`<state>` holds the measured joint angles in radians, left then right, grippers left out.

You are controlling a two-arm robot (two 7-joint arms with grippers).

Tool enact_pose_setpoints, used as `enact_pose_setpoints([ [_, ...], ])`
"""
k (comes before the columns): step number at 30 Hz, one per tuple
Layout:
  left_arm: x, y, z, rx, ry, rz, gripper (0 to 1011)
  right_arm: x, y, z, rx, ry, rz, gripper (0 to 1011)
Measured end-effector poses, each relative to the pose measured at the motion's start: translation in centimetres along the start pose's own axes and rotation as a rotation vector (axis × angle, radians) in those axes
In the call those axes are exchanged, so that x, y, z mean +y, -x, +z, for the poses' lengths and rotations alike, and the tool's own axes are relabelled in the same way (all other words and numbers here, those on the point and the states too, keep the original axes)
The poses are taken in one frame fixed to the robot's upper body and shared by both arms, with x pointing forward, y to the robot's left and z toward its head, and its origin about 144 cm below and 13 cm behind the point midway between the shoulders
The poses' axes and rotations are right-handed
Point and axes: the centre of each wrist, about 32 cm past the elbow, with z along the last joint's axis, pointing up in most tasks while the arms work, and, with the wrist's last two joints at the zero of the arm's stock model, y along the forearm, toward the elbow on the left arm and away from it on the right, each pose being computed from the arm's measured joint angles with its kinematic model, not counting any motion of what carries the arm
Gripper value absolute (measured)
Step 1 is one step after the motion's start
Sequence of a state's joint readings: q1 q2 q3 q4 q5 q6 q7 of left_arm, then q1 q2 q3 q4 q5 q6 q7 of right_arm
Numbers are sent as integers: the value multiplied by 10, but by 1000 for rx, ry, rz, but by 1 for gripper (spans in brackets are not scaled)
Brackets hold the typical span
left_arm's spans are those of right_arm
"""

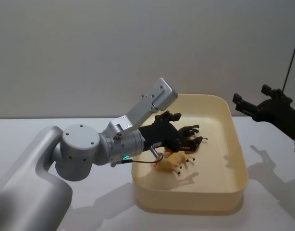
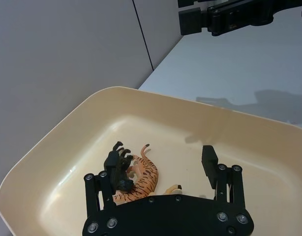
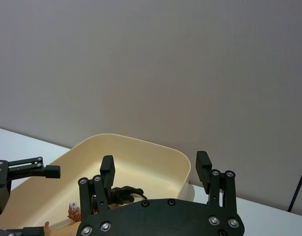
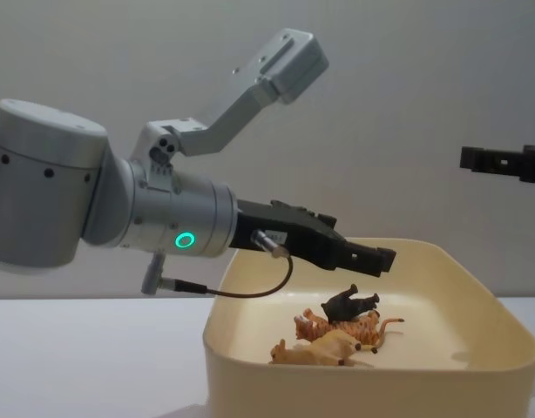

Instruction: Pick up the toy alternately with two hands and place it into the central storage box.

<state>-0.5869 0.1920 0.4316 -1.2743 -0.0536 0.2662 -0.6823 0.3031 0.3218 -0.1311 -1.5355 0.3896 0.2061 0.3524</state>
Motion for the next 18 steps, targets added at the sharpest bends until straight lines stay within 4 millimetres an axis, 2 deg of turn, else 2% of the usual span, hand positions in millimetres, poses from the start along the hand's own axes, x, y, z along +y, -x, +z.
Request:
enact_pose_setpoints([
  [18, -1, -1, 0, 0, -4, -6, 1002, 0, 0, 0, 0, 0, 0, 1001],
])
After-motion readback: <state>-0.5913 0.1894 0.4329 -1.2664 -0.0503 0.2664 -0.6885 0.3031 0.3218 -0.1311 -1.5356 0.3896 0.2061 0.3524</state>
